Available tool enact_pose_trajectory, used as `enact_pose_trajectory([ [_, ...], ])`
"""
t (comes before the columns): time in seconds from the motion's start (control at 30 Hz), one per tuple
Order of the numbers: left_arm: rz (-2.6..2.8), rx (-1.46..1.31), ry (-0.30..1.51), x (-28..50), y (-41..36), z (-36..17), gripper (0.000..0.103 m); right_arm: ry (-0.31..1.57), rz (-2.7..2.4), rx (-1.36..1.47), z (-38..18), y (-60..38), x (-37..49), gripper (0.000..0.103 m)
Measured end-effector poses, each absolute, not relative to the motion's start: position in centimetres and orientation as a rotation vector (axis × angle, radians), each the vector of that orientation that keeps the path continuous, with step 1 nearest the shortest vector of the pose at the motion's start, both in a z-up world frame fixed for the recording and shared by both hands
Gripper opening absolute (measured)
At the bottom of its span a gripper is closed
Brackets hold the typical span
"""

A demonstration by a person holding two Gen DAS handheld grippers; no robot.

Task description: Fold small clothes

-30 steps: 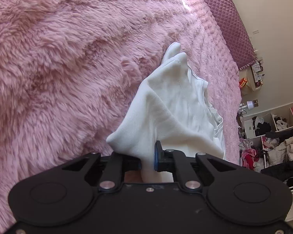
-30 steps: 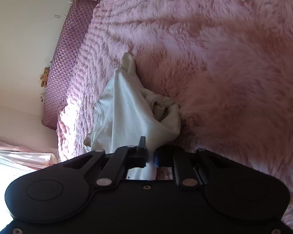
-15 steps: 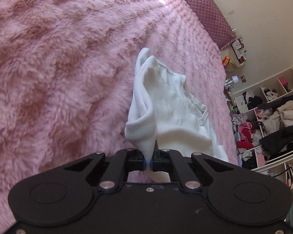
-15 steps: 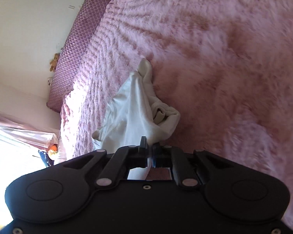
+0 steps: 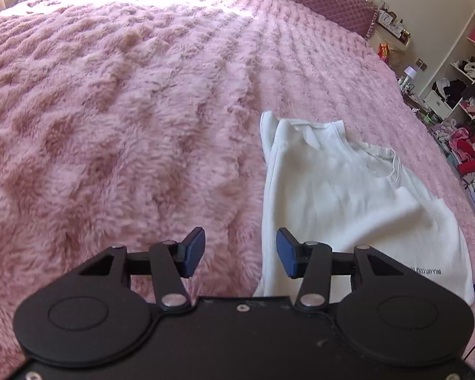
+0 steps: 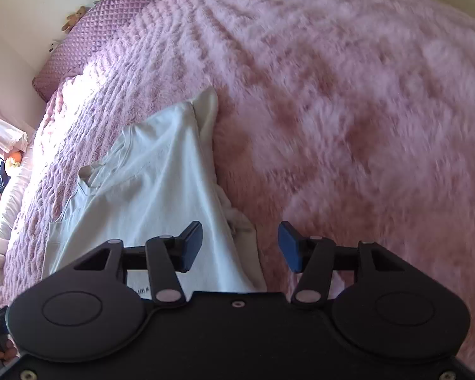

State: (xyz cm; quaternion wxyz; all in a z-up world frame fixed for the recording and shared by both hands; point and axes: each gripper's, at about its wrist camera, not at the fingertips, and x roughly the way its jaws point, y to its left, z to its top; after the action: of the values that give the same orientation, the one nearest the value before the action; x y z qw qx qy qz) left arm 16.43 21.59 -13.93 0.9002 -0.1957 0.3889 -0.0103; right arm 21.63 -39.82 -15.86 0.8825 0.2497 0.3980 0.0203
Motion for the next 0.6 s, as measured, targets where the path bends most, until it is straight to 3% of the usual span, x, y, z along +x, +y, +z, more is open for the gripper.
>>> enact_pose_trajectory([
  [0.17, -0.031, -0.332, 0.735, 23.4, 20.0, -13.2, 0.047, 0.673, 0.105, 0.452, -14.5, -37.9, 29.1, 0.054],
  [0.43, -0.045, -0.202, 0.755, 31.0, 15.7, -14.5, 0.047, 0.698, 0.123, 0.335, -15.9, -35.5, 35.8, 0.054],
  [0.6, -0.078, -0.111, 0.793, 32.8, 13.7, -15.9, 0.024, 0.711, 0.125, 0.287, -16.8, -34.7, 36.9, 0.054],
])
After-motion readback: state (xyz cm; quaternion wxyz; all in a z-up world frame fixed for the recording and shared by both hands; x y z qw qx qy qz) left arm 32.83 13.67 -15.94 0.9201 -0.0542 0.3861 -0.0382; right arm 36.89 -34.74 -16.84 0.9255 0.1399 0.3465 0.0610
